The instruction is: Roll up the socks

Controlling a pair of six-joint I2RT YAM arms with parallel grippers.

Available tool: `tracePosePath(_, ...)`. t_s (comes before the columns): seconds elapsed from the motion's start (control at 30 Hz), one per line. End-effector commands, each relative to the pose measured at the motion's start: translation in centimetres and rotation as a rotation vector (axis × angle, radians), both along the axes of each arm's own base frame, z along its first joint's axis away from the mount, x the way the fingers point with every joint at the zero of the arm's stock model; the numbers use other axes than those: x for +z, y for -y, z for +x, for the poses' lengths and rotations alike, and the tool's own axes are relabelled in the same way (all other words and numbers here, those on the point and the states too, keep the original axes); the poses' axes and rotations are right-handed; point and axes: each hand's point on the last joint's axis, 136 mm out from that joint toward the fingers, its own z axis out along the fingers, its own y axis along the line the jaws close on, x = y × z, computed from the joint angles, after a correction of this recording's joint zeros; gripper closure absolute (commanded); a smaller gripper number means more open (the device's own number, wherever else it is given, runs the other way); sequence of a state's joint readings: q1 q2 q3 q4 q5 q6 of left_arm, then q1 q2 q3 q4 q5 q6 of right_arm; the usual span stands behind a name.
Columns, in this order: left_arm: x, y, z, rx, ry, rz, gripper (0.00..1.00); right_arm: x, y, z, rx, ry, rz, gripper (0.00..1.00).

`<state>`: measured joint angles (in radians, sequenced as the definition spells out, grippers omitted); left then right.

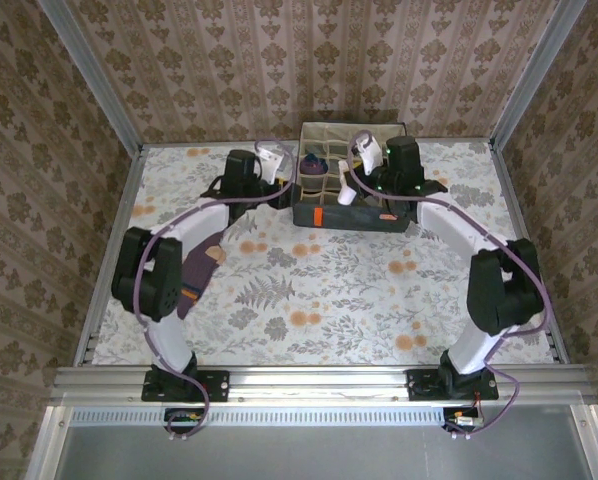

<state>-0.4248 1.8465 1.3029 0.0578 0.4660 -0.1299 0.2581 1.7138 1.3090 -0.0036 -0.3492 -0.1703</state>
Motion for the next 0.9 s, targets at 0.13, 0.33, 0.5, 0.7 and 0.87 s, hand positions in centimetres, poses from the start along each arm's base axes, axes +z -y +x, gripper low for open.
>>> tracePosePath(0.13, -2.8, 0.7, 2.4, 0.072, -0.131, 0.049, 0.52, 0.0, -0.4, 4.2, 0.052, 0.121, -0.063, 1.00)
tracePosePath(0.33, -5.5, 1.5, 2.5, 0.060, -0.205, 0.088, 0.60, -1.6, -2.0, 5.7, 0.132, 0.165, -0.054, 1.00)
tracePosePath(0.5, -7.5, 1.3, 2.0, 0.062, -0.254, 0.115, 0.66, -3.1, -2.8, 6.2, 0.190, 0.170, -0.060, 1.00)
tracePosePath(0.7, -8.8, 1.0, 1.3, 0.061, -0.288, 0.122, 0.71, -5.4, -3.1, 6.4, 0.233, 0.161, -0.124, 0.99)
tracePosePath(0.87, -9.5, 0.6, 0.9, 0.061, -0.311, 0.124, 0.77, -6.8, -2.9, 6.9, 0.249, 0.147, -0.174, 0.99)
